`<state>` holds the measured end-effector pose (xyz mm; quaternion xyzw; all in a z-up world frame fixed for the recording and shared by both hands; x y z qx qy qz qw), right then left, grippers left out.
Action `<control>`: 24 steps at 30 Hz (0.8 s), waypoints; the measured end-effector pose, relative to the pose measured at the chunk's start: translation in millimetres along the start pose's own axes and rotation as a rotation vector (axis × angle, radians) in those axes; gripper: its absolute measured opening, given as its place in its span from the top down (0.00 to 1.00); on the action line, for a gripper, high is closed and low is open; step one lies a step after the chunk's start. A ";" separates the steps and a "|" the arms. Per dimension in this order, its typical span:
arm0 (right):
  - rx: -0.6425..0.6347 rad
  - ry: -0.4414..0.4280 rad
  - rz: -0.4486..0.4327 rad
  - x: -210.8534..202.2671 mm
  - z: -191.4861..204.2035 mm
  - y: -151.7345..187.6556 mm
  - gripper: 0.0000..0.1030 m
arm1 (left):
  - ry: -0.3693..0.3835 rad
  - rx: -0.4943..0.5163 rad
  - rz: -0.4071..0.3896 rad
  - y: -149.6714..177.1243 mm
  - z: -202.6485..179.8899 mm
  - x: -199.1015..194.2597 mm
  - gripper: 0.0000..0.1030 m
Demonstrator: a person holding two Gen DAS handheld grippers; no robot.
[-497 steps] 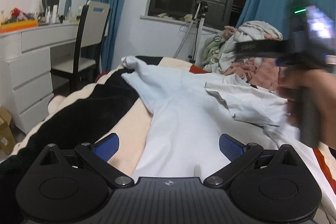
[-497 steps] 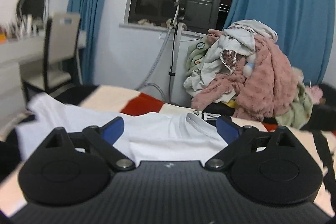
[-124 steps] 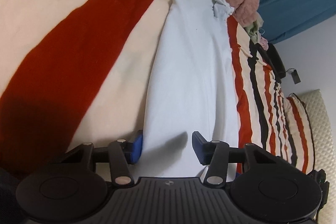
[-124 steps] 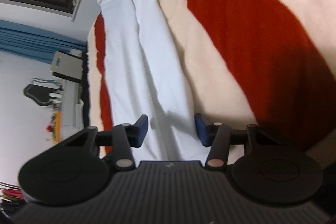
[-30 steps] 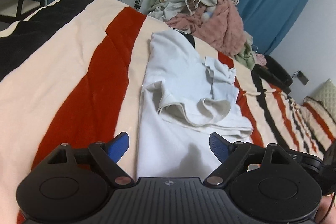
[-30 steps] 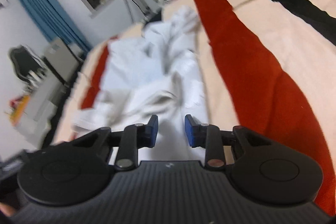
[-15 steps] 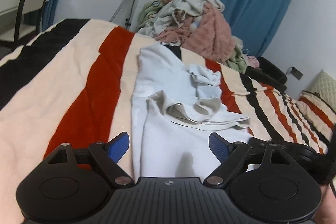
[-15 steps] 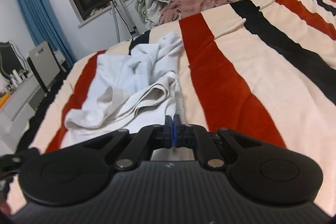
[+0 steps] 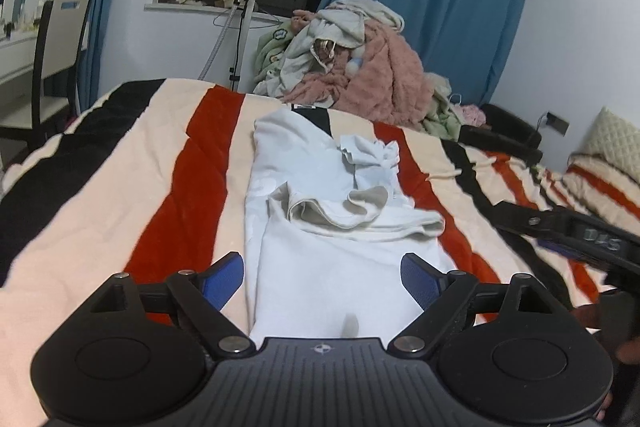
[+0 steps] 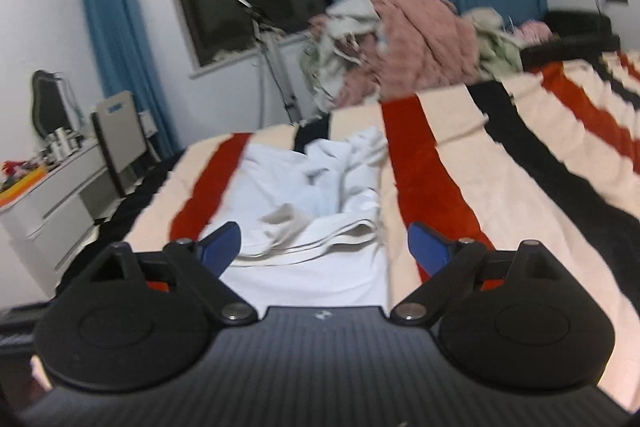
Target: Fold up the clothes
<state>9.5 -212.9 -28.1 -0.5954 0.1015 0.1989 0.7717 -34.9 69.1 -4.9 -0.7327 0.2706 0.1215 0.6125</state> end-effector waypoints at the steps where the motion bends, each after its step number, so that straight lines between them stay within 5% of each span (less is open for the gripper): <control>1: -0.005 0.002 -0.006 -7.4 1.9 2.7 0.11 | -0.004 0.011 0.002 1.7 -1.3 -4.8 0.15; 8: 0.036 -0.005 0.005 -40.1 3.1 20.0 0.11 | 0.042 -0.017 0.080 19.7 -5.0 -13.7 0.14; 12: 0.299 -0.059 0.149 -18.4 -24.7 32.8 0.11 | 0.168 -0.271 0.248 30.8 22.0 19.2 0.14; 15: 0.683 -0.197 0.319 11.5 -56.3 66.3 0.11 | 0.194 -0.458 0.269 38.5 43.2 39.7 0.15; 17: 0.795 -0.209 0.362 24.1 -62.9 82.6 0.12 | 0.210 -0.582 0.279 43.6 57.2 53.2 0.15; 19: 0.891 -0.214 0.391 35.3 -68.7 96.0 0.25 | 0.225 -0.706 0.289 48.6 71.3 66.7 0.17; 21: 0.906 -0.193 0.358 40.0 -71.2 95.0 0.36 | 0.240 -0.830 0.298 53.5 85.4 80.1 0.30; 24: 0.891 -0.122 0.320 45.3 -74.0 92.4 0.72 | 0.194 -0.867 0.282 53.6 94.5 91.1 0.69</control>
Point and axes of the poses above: each gripper's, at about its wrist camera, not at the fingertips, and x roughly the way its jaws point, z to its left, y to its underside, the point moved 1 cm from there along x, roughly the way its jaws point, and after that the axes turned 1 degree about -x, right-handed, at the moved point
